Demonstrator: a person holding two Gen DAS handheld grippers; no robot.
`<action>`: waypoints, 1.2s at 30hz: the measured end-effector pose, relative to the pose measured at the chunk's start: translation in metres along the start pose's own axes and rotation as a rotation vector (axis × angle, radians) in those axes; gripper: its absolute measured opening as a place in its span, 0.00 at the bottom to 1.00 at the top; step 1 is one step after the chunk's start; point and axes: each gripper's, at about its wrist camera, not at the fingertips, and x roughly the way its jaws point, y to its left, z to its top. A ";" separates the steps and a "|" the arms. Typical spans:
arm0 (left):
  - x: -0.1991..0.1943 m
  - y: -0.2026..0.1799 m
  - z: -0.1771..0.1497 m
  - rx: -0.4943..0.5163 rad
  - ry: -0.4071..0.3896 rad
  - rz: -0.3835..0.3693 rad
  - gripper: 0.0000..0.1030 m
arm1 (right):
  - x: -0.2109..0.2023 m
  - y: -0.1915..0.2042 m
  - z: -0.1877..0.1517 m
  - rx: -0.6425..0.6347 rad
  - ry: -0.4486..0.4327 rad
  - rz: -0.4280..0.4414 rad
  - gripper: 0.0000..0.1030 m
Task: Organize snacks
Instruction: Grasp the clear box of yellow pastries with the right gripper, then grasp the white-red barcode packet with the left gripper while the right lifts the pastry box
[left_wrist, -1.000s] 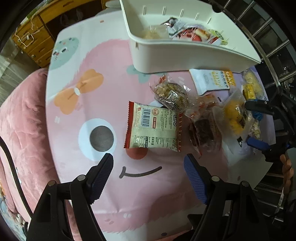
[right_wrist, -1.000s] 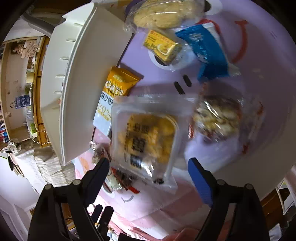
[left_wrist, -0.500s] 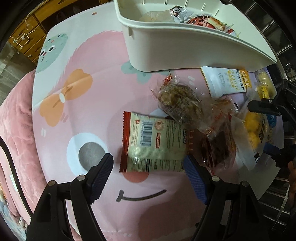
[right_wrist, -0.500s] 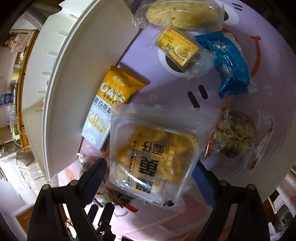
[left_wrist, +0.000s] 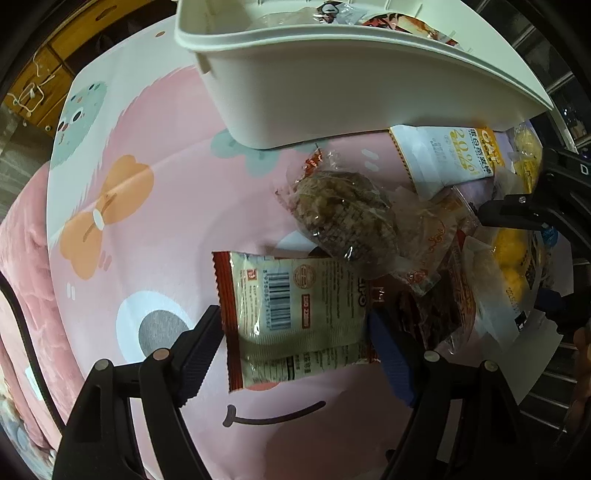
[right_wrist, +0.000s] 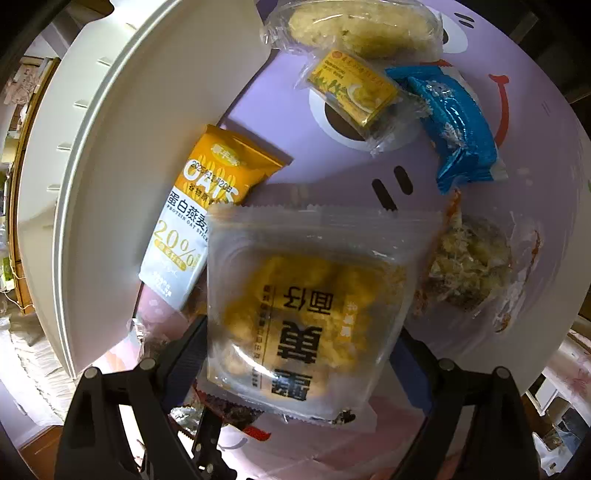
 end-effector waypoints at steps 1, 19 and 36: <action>0.001 -0.001 0.001 0.004 -0.002 0.003 0.76 | 0.002 0.002 0.001 -0.001 0.003 -0.005 0.89; 0.001 -0.029 0.001 0.019 -0.036 0.006 0.48 | 0.023 0.011 0.009 -0.040 0.026 -0.049 0.89; -0.012 -0.017 -0.023 -0.056 -0.056 -0.064 0.15 | 0.033 0.013 -0.010 -0.058 0.070 -0.074 0.76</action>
